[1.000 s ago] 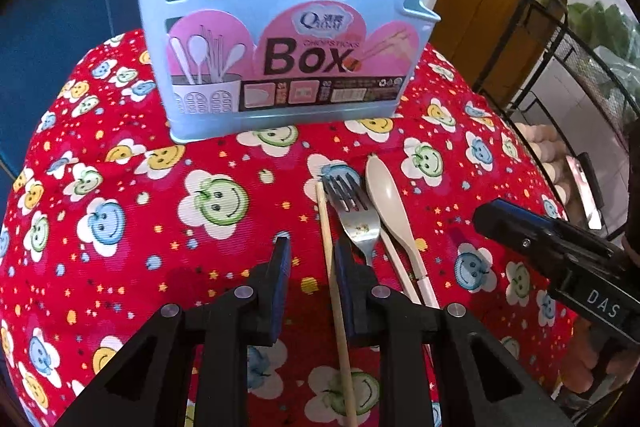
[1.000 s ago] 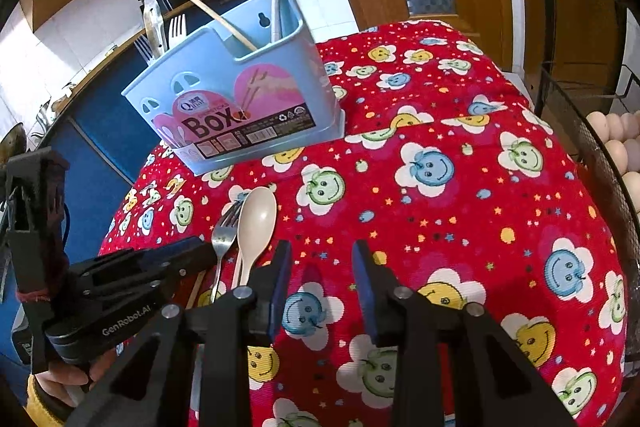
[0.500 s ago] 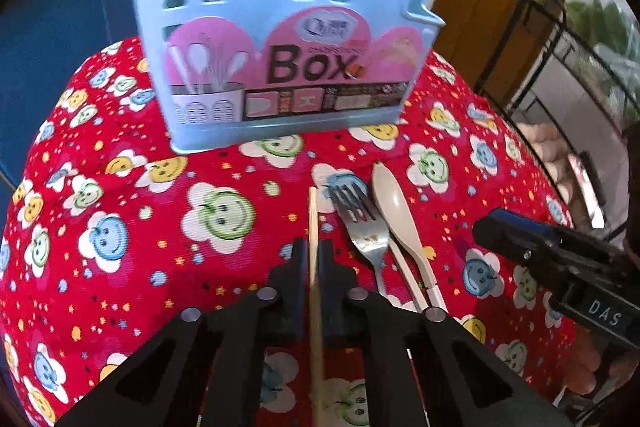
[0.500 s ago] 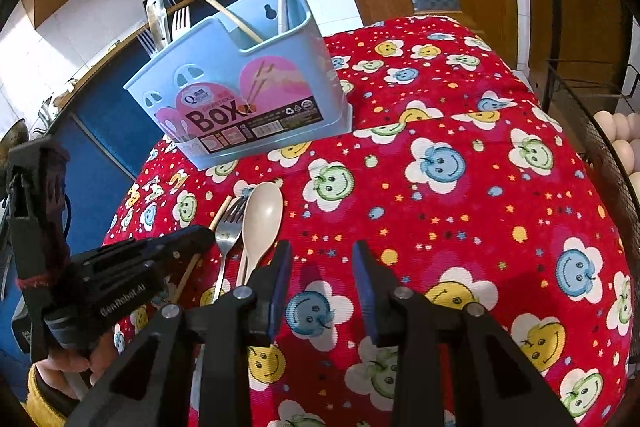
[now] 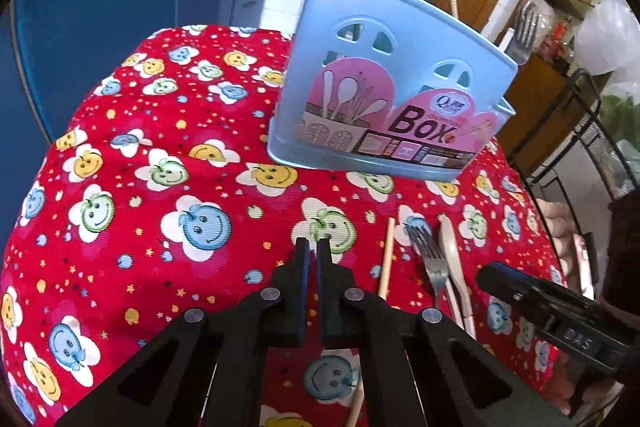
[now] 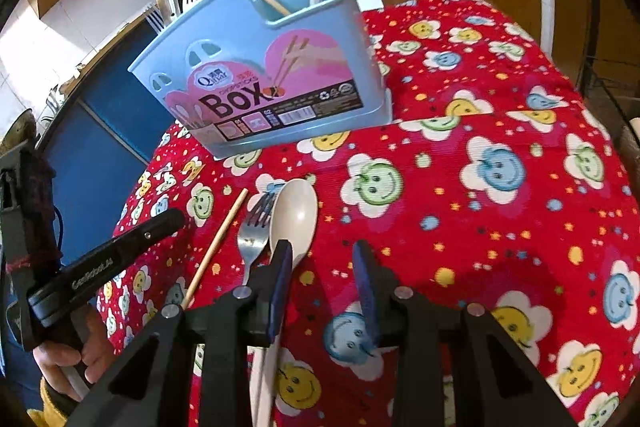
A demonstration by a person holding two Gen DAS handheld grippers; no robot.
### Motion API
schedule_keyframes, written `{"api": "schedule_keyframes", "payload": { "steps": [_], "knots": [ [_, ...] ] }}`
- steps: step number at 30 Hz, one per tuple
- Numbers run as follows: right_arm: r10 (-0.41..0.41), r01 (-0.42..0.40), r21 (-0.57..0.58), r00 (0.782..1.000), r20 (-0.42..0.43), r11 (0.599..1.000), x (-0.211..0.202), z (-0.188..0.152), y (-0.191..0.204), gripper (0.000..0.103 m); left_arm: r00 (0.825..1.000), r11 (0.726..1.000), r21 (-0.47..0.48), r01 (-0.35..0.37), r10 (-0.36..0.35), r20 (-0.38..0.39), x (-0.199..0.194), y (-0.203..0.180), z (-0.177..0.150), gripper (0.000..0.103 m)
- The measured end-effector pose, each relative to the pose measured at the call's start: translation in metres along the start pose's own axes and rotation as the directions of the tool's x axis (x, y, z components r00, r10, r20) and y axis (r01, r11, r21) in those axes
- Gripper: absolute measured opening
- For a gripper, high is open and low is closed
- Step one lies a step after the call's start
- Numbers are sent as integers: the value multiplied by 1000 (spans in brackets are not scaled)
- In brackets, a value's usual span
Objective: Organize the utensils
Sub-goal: 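Grasp a wooden chopstick with the left tool while the right tool grasps the white plastic spoon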
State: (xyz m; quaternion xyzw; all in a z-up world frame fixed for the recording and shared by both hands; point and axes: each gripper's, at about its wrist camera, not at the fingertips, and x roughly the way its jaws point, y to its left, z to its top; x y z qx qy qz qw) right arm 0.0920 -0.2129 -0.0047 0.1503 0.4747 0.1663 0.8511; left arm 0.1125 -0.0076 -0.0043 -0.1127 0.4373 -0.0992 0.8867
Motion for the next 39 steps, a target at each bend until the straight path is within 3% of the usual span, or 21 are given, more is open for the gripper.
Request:
{"api": "schedule_keyframes", "payload": {
  "steps": [13, 14, 16, 19, 31, 39],
  "knots": [
    [-36, 35, -59, 999, -14, 998, 20, 9, 15, 41, 1000, 999, 51, 16, -15, -21, -1, -6, -7, 3],
    [-43, 43, -59, 999, -9, 997, 21, 10, 15, 37, 1000, 999, 50, 16, -15, -23, -1, -6, -8, 3],
    [-62, 62, -64, 998, -9, 996, 22, 11, 15, 12, 1000, 998, 52, 18, -17, -25, -2, -6, -9, 3],
    [-48, 48, -52, 999, -4, 998, 21, 13, 11, 6, 999, 998, 62, 21, -19, -30, -3, -7, -10, 3],
    [-73, 76, -53, 996, 56, 996, -6, 11, -2, 5, 992, 978, 189, 87, -67, -110, 5, -36, -12, 4],
    [-69, 70, -49, 997, 18, 996, 1, 10, -9, 7, 984, 945, 321, 52, 5, -177, 28, -61, -6, 5]
  ]
}}
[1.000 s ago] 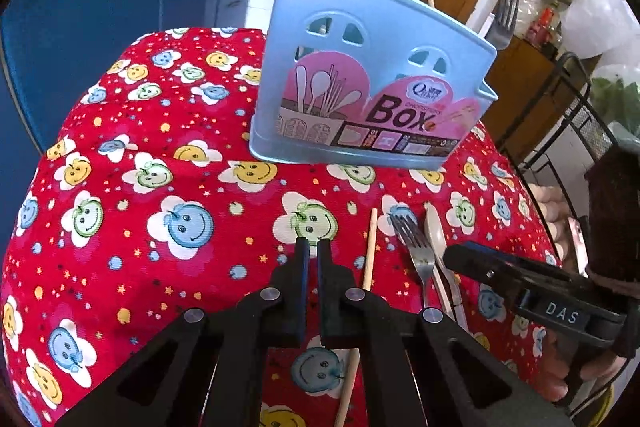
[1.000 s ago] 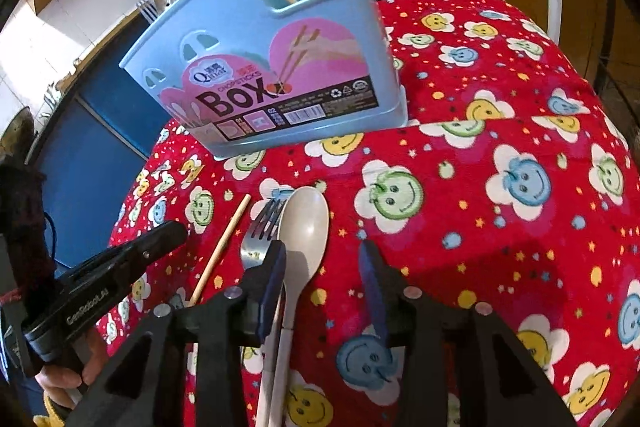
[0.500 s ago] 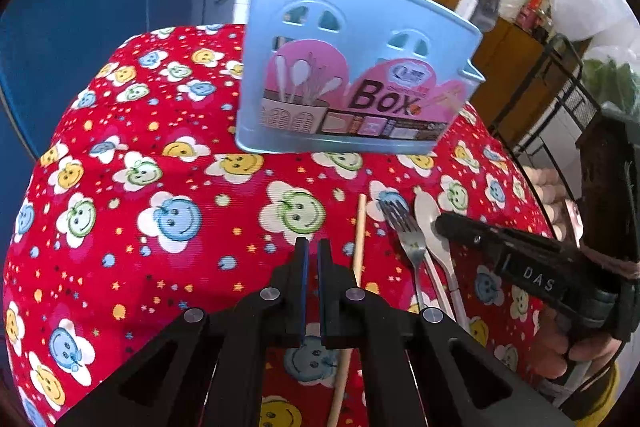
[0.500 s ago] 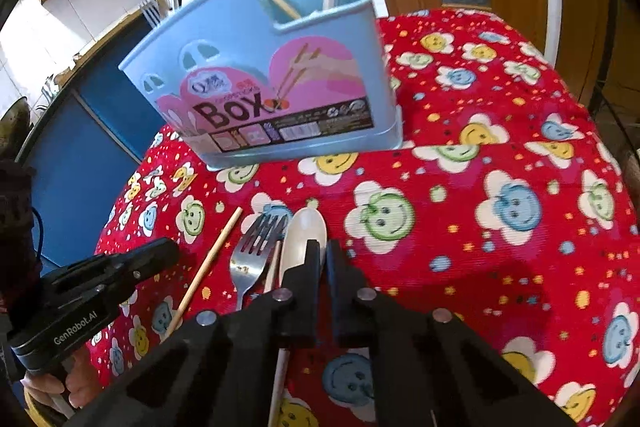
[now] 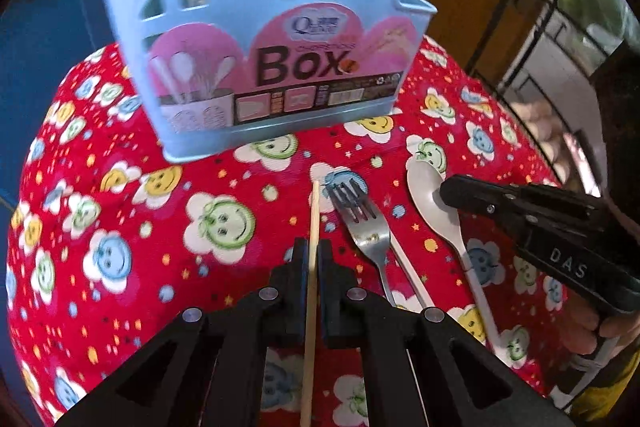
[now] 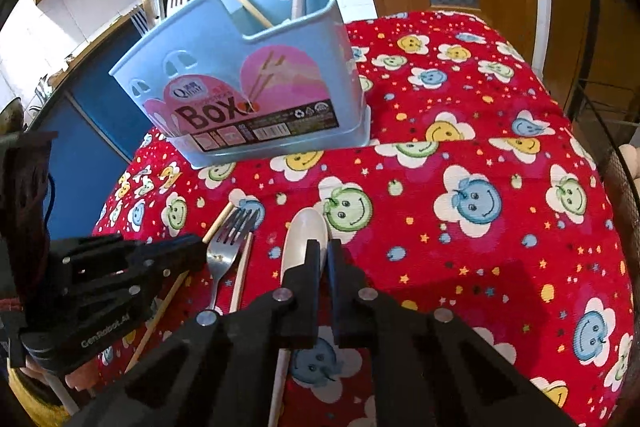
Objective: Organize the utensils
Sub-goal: 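Grasp a wooden chopstick with the left tool while the right tool grasps the white plastic spoon, then lift the chopstick with the left tool while the right tool carries the spoon to the box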
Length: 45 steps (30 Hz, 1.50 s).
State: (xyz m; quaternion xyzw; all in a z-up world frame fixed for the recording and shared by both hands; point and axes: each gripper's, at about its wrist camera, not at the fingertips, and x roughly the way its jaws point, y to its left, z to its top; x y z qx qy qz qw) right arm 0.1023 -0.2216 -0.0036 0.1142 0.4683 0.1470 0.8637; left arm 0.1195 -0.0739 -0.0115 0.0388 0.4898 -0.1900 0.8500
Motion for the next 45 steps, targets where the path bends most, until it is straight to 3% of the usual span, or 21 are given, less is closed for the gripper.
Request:
{"api": "schedule_keyframes", "payload": {
  "steps": [6, 10, 16, 22, 27, 29, 30, 31, 37, 41, 45],
  "knots": [
    [40, -39, 33, 999, -29, 999, 3, -1, -6, 9, 998, 999, 49, -6, 9, -60, 10, -5, 14, 5],
    [52, -51, 28, 998, -41, 998, 3, -1, -4, 16, 997, 998, 68, -6, 11, -75, 17, -8, 20, 5],
    [46, -46, 4, 997, -65, 999, 5, 1, 0, 20, 998, 999, 10, 40, -40, -47, 18, 0, 24, 4],
    [74, -76, -21, 992, -102, 997, 13, 8, 0, 28, 997, 996, -60, 73, -70, 44, -5, 18, 18, 4],
    [111, -114, -12, 985, -135, 993, 16, 13, -5, 29, 985, 989, -112, 94, -75, 157, -35, 29, 15, 4],
    [107, -110, -9, 985, -135, 994, 16, 13, -6, 24, 977, 987, -128, 96, -70, 199, -47, 32, 12, 4],
    [102, -104, -10, 986, -132, 995, 15, 12, -6, 10, 975, 986, -132, 98, -68, 214, -50, 33, 12, 4],
    [103, -105, -8, 986, -132, 994, 16, 13, -6, 9, 970, 986, -138, 99, -64, 234, -56, 34, 11, 4],
    [109, -109, -3, 993, -49, 994, -1, 4, -3, 6, 949, 986, -147, 85, -35, 313, -80, 37, 7, 4],
    [79, -78, -29, 995, 57, 997, -29, 5, 6, 5, 933, 983, -161, 85, -22, 359, -93, 39, 7, 4],
    [56, -47, -59, 984, 169, 997, -54, 14, 18, 5, 907, 983, -172, 70, 9, 421, -110, 40, 11, 4]
  ]
}}
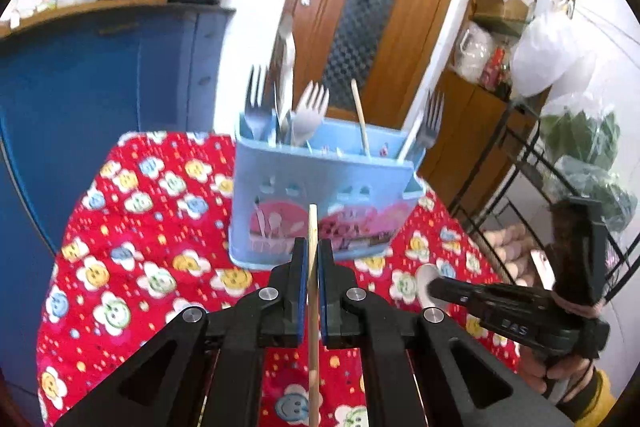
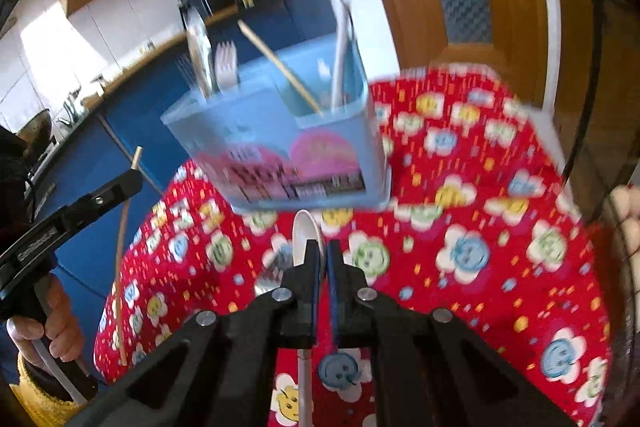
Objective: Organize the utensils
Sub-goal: 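Lift the chopstick with the left tool while the right tool carries the spoon to the box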
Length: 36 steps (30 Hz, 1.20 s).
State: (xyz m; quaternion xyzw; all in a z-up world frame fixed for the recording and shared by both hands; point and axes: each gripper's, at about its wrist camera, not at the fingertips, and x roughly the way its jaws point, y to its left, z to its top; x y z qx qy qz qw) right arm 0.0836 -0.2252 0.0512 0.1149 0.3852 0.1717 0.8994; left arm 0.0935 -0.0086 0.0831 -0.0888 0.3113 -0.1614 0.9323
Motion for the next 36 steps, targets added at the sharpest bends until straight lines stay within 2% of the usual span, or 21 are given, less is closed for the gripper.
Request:
{"api": "schedule_keyframes", "payload": {
  "steps": [5, 12, 21, 26, 33, 36],
  "knots": [
    [8, -7, -12, 992, 124, 1000, -22, 15, 11, 5, 996, 1000, 10, -25, 24, 87, -10, -2, 19, 4],
    [1, 5, -23, 970, 243, 1000, -37, 43, 19, 5, 987, 999, 2, -36, 35, 155, -9, -2, 50, 4],
    [-1, 14, -38, 944, 329, 999, -45, 81, 20, 5, 966, 999, -1, -42, 41, 254, -1, -5, 93, 4],
    [9, 16, -67, 936, 351, 998, -40, 97, 23, 5, 945, 999, -7, -35, 35, 325, 6, -4, 118, 4],
    [17, 19, -95, 929, 371, 995, -29, 115, 24, 5, 923, 999, -32, -19, 30, 383, 19, 1, 148, 4],
    [14, 27, -99, 920, 392, 995, -27, 123, 24, 5, 907, 999, -23, -34, 41, 419, 23, -1, 158, 4]
  ]
}}
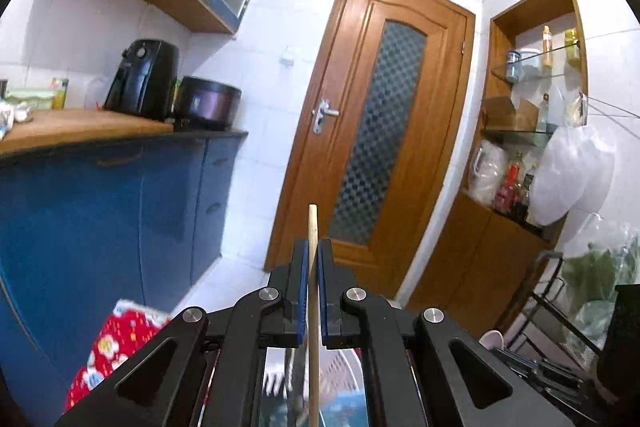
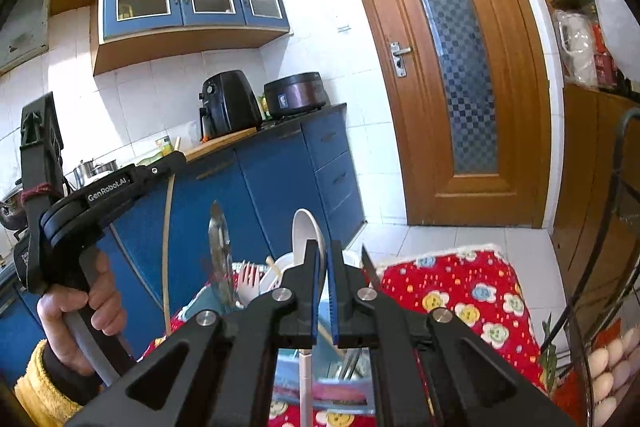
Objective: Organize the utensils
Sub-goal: 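Lift the chopstick with the left tool while the right tool carries the spoon to the box, then drop the wooden chopstick into the box with the left tool while the right tool releases the spoon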
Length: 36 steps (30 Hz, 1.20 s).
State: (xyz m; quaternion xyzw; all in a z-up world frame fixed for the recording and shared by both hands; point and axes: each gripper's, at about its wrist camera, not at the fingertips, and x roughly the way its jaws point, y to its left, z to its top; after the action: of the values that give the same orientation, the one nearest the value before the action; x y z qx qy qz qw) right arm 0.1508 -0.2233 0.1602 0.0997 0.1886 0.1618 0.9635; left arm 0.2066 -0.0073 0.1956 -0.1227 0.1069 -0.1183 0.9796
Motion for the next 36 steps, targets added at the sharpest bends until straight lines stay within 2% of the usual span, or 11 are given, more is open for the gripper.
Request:
{"api": "schedule_keyframes", "payload": {
  "steps": [7, 16, 21, 29, 35, 36],
  "knots": [
    [-23, 24, -16, 998, 63, 1000, 9, 18, 1, 5, 999, 999, 16, -39, 39, 30, 18, -1, -2, 4],
    [-115, 129, -73, 978, 176, 989, 27, 22, 12, 5, 996, 996, 29, -83, 82, 37, 33, 8, -20, 4],
    [-94, 106, -71, 983, 156, 992, 43, 14, 13, 5, 996, 996, 30, -89, 88, 30, 35, 9, -31, 4],
    [-103, 114, -93, 988, 118, 989, 48, -5, 13, 6, 996, 995, 38, -90, 89, 27, 34, 11, -41, 5],
    [-81, 89, -83, 992, 92, 993, 45, -9, 10, 7, 996, 996, 37, -81, 80, 29, 33, 11, -44, 5],
    [-73, 80, -78, 993, 87, 994, 45, -9, 10, 11, 997, 996, 36, -77, 76, 30, 32, 11, -45, 4]
  ]
}}
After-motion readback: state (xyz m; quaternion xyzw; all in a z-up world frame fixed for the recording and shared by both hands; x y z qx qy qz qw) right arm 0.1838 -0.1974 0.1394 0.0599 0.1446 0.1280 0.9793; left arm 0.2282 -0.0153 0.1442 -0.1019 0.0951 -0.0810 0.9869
